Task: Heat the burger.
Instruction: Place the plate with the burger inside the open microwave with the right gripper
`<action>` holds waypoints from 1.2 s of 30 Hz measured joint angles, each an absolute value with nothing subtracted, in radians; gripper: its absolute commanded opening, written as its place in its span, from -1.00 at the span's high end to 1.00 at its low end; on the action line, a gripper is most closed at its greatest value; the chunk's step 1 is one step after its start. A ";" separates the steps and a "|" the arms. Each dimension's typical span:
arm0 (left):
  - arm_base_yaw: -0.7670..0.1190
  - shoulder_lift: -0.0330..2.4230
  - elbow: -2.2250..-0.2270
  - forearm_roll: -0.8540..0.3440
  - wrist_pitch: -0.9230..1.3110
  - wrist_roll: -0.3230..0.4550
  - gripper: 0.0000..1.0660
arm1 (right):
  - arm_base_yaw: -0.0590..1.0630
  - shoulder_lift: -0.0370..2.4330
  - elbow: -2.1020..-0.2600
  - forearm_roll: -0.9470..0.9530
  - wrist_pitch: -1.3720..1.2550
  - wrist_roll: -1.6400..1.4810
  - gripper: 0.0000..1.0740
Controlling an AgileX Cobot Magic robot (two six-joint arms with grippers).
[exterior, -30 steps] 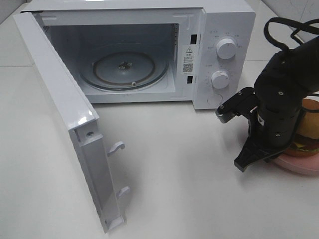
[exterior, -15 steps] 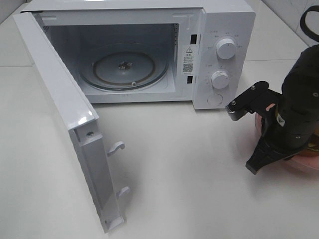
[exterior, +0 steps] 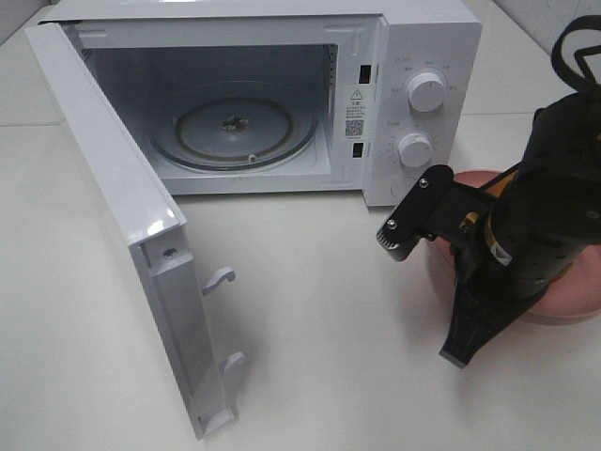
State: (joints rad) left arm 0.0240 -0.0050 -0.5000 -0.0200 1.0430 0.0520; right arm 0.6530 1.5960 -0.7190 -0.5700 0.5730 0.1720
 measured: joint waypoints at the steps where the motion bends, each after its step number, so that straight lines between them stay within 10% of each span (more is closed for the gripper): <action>1: 0.024 -0.005 -0.500 -0.020 1.043 0.052 1.00 | 0.692 1.583 -0.719 -0.568 0.585 0.148 1.00; 36: 0.024 -0.005 -0.500 -0.020 1.043 0.052 1.00 | 0.800 1.527 -0.714 -0.396 0.535 -0.672 1.00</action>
State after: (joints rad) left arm 0.0240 -0.0050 -0.5000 -0.0200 1.0430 0.0520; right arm 0.8000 1.5270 -0.7140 -0.3960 0.5350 -0.6720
